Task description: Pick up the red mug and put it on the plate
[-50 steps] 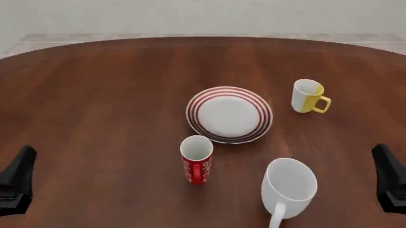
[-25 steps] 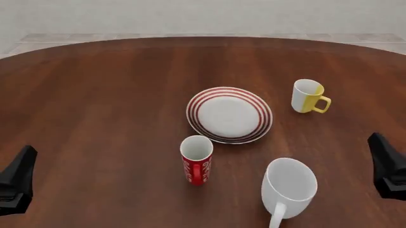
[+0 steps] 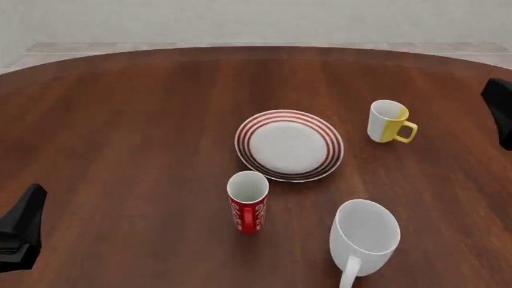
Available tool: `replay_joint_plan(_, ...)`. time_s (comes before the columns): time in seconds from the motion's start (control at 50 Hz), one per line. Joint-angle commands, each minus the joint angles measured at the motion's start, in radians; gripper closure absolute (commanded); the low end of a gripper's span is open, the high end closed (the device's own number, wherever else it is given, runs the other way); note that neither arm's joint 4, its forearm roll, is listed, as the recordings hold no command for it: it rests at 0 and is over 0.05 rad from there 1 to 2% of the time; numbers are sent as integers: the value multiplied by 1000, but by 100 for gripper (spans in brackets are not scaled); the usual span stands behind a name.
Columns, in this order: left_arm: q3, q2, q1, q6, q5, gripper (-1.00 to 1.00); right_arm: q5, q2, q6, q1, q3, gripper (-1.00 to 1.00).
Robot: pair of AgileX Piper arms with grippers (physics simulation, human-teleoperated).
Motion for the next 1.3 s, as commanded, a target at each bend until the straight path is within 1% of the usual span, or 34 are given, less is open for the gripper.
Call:
replay_joint_plan(0.02,0,0,0,0,0,-100,170,184,133,-49,-236,-100)
replay_joint_plan(0.06,0,0,0,0,0,-100,191,222,133,54,-272,-100)
replay_joint_plan(0.08,0,0,0,0,0,-100,202,233,133,63,-287,-100)
replay_joint_plan(0.1,0,0,0,0,0,-100,221,255,102,113,-327,-100)
replay_joint_plan(0.12,0,0,0,0,0,-100,229,257,83,105,-341,-100)
replay_joint_plan(0.14,0,0,0,0,0,-100,235,262,95,96,-354,-100)
replay_joint_plan(0.16,0,0,0,0,0,-100,239,278,63,125,-373,-100)
replay_joint_plan(0.18,0,0,0,0,0,-100,239,279,49,125,-382,-100)
replay_joint_plan(0.2,0,0,0,0,0,-100,247,289,54,120,-391,-100)
replay_joint_plan(0.22,0,0,0,0,0,-100,250,304,30,145,-404,-100)
replay_joint_plan(0.24,0,0,0,0,0,-100,253,304,19,145,-411,-100)
replay_joint_plan(0.28,0,0,0,0,0,-100,256,316,-33,163,-429,-100)
replay_joint_plan(0.3,0,0,0,0,0,-100,261,329,-15,177,-435,-100)
replay_joint_plan(0.32,0,0,0,0,0,-100,259,330,-37,186,-438,-100)
replay_joint_plan(0.34,0,0,0,0,0,-100,267,341,-40,188,-451,-100)
replay_joint_plan(0.38,0,0,0,0,0,-100,279,367,-27,189,-463,-100)
replay_joint_plan(0.58,0,0,0,0,0,-100,296,422,-57,253,-485,-100)
replay_joint_plan(0.6,0,0,0,0,0,-100,299,423,-53,250,-485,-100)
replay_joint_plan(0.62,0,0,0,0,0,-100,308,451,-44,277,-494,-100)
replay_joint_plan(0.66,0,0,0,0,0,-100,307,447,-59,266,-488,-100)
replay_joint_plan(0.72,0,0,0,0,0,-100,332,474,-27,285,-494,-100)
replay_joint_plan(0.78,0,0,0,0,0,-100,344,473,-22,298,-496,-100)
replay_joint_plan(0.8,0,0,0,0,0,-100,352,491,-13,325,-501,-100)
replay_joint_plan(0.82,0,0,0,0,0,-100,360,497,-1,333,-507,-100)
replay_joint_plan(0.84,0,0,0,0,0,-100,371,519,28,352,-518,-100)
replay_joint_plan(0.88,0,0,0,0,0,-100,377,523,36,354,-529,-100)
replay_joint_plan(0.94,0,0,0,0,0,-100,402,571,100,383,-549,-100)
replay_joint_plan(1.02,0,0,0,0,0,-100,417,593,131,391,-557,-100)
replay_joint_plan(1.04,0,0,0,0,0,-100,423,604,151,405,-562,-100)
replay_joint_plan(1.06,0,0,0,0,0,-100,429,595,141,411,-570,-100)
replay_joint_plan(1.14,0,0,0,0,0,-100,438,603,156,436,-589,-100)
replay_joint_plan(1.16,0,0,0,0,0,-100,441,612,177,443,-592,-100)
replay_joint_plan(1.24,0,0,0,0,0,-100,444,628,217,460,-588,-100)
replay_joint_plan(1.3,0,0,0,0,0,-100,448,628,221,463,-586,-100)
